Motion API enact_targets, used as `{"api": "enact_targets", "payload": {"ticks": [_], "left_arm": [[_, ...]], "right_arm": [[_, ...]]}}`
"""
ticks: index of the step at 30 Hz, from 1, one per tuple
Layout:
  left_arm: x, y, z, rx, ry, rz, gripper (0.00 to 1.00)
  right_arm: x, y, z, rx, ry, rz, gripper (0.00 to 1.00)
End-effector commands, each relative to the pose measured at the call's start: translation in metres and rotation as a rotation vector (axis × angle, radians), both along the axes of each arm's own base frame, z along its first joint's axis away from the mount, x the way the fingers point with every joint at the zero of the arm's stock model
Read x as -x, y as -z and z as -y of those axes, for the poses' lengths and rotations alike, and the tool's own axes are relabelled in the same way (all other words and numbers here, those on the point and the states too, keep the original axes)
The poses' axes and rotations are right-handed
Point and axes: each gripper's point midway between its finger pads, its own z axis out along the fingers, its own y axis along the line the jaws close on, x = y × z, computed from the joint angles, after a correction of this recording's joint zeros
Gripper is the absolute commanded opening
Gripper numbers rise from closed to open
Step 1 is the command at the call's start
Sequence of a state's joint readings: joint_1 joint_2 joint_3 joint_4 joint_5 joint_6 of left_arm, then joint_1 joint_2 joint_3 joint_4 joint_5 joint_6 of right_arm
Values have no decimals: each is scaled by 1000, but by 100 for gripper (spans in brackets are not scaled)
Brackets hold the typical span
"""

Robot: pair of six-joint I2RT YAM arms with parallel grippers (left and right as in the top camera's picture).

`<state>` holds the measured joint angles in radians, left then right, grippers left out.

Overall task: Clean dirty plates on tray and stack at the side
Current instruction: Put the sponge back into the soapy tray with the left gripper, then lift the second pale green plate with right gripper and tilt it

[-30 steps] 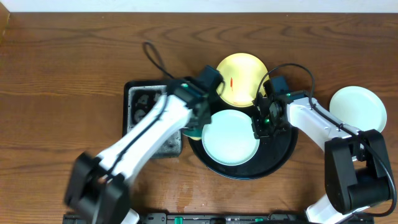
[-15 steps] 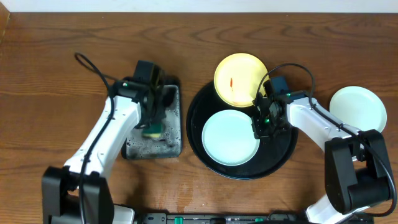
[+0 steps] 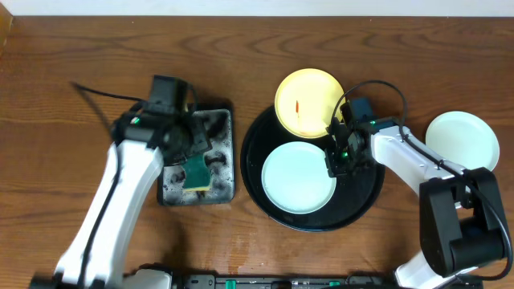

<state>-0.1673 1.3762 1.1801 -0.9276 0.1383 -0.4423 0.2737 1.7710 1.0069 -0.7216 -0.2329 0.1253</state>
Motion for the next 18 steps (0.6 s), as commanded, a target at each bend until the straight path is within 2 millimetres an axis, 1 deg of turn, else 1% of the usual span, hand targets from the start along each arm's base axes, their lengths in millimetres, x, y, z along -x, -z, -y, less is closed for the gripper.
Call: {"api": "enact_targets", "payload": {"ticks": [1, 3, 6, 8, 9, 10, 11, 14, 16, 18], "left_arm": [[12, -53, 3, 58, 17, 158, 63], [22, -68, 2, 65, 17, 200, 63], [39, -83, -1, 71, 18, 240, 65], [51, -89, -3, 73, 18, 253, 69], [57, -92, -4, 74, 18, 256, 73], [61, -94, -5, 75, 18, 261, 77], [63, -96, -5, 76, 18, 269, 78], [67, -102, -6, 80, 19, 296, 79], [68, -104, -6, 81, 19, 303, 80], [68, -103, -6, 81, 19, 303, 80]], "right_arm": [[-28, -40, 1, 0, -5, 164, 1], [-36, -59, -2, -16, -5, 227, 1], [-48, -87, -7, -41, -7, 320, 1], [-55, -105, -11, -57, -11, 372, 1], [-58, -114, -14, -67, -10, 394, 1], [-59, -119, -17, -72, -13, 408, 1], [-61, -125, -20, -79, -17, 420, 1], [-65, -140, -38, -104, -46, 457, 1], [-67, -149, -54, -126, -69, 493, 1], [-72, -160, -75, -158, -83, 545, 1]]}}
